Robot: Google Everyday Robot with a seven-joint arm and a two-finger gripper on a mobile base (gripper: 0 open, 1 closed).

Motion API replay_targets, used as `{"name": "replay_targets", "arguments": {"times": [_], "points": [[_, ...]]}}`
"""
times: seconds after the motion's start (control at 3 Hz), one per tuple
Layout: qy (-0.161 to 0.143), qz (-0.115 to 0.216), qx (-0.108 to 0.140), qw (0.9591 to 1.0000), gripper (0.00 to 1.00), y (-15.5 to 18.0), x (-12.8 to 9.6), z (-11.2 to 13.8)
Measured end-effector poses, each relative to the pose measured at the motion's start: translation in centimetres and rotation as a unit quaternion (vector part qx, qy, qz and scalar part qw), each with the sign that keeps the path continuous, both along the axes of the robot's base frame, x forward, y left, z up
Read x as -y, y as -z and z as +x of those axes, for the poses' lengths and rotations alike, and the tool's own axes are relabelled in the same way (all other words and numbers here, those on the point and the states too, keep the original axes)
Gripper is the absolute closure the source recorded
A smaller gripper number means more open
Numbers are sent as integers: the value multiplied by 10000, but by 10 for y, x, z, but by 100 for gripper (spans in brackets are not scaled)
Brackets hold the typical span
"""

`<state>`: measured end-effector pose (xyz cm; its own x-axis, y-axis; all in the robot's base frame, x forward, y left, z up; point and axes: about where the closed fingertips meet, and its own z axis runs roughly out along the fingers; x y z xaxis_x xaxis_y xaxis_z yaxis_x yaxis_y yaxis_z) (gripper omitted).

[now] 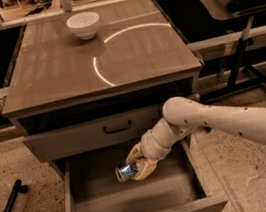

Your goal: Pick redbull can from middle drawer and place on counter

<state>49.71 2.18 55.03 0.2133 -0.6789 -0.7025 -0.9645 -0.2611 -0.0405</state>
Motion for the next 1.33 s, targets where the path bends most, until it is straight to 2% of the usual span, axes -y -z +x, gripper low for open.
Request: {"name": "replay_targets", "arguments": {"times": [0.33,0.67,1.0,1.33], "points": [[-3,-83,95,9999,100,-33,15,1],[1,-175,306,9994,100,-83,36,5],[27,-297,548,9981,100,-133,54,11],[25,-503,906,9946,100,-196,69,16]]}}
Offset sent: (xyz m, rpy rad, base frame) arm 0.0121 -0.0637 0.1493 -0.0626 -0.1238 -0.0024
